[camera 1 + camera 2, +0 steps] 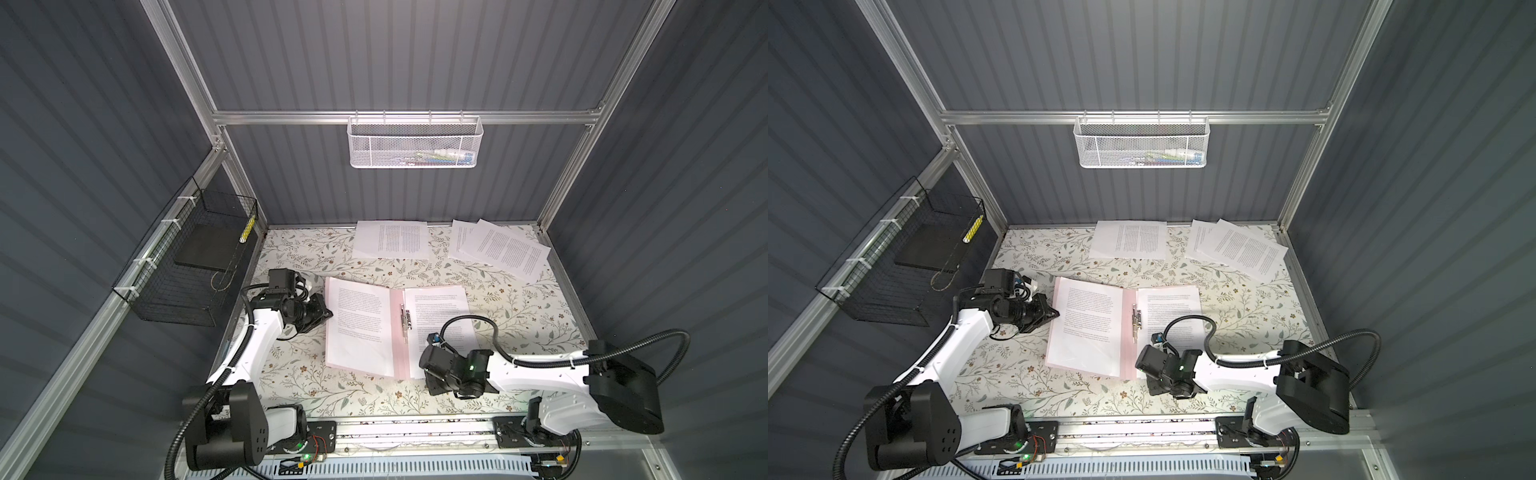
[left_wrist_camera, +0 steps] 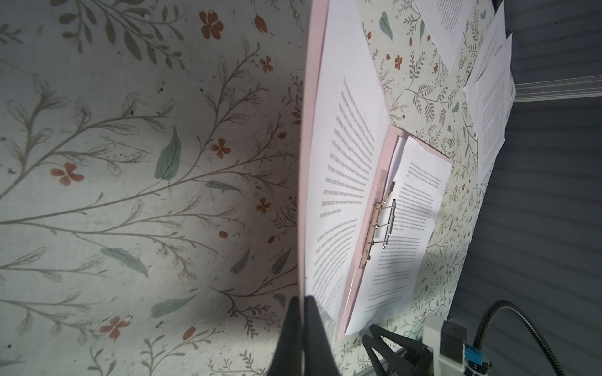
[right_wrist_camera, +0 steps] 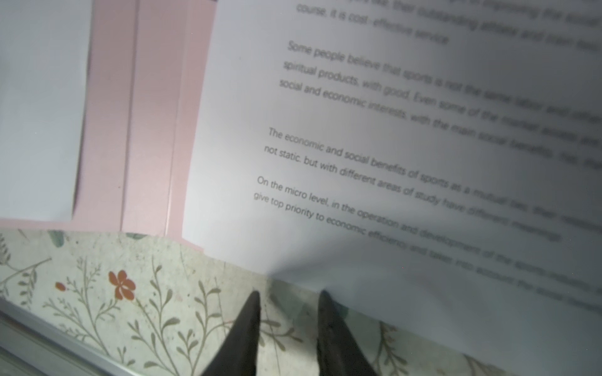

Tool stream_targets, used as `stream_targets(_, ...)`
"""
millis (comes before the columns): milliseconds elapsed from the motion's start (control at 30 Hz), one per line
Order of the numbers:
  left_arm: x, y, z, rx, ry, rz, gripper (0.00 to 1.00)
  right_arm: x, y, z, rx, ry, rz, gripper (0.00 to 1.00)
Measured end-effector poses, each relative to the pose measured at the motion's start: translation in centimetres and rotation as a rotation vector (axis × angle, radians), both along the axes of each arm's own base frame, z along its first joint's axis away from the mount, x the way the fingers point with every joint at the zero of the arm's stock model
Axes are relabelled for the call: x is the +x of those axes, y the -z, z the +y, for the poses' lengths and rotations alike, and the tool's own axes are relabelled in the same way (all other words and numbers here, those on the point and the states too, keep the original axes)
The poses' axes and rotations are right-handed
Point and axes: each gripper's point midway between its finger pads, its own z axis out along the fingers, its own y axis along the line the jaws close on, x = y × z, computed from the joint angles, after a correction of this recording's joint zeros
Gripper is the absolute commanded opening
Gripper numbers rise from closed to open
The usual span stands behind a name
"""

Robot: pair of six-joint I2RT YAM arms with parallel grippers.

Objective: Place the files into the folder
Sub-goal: 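Raise the right gripper and draw it back beside the folder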

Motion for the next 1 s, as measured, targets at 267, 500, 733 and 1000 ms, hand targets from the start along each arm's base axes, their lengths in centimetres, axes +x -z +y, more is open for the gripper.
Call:
stream_targets(267, 0.0, 0.0, 0.0, 0.002, 0.003, -0.002, 0.00, 5.4, -7.3, -3.5, 0.214, 0.136, -0.085, 0.99)
stream_targets(500, 0.0, 0.0, 0.0, 0.002, 0.006, -0.004, 0.00, 12.5, -8.3, -11.4, 0.160, 0.358, -0.163, 0.99)
stream_targets(733, 0.0, 0.1, -0.1, -0.001, 0.007, 0.002, 0.00, 18.8, -5.6, -14.3, 0.153, 0.429, -0.121, 0.99)
stream_targets(1000, 0.0, 0.0, -0.2, -0.011, 0.012, 0.004, 0.00, 24.5, -5.2, -12.1, 0.218, 0.402, -0.144, 0.99)
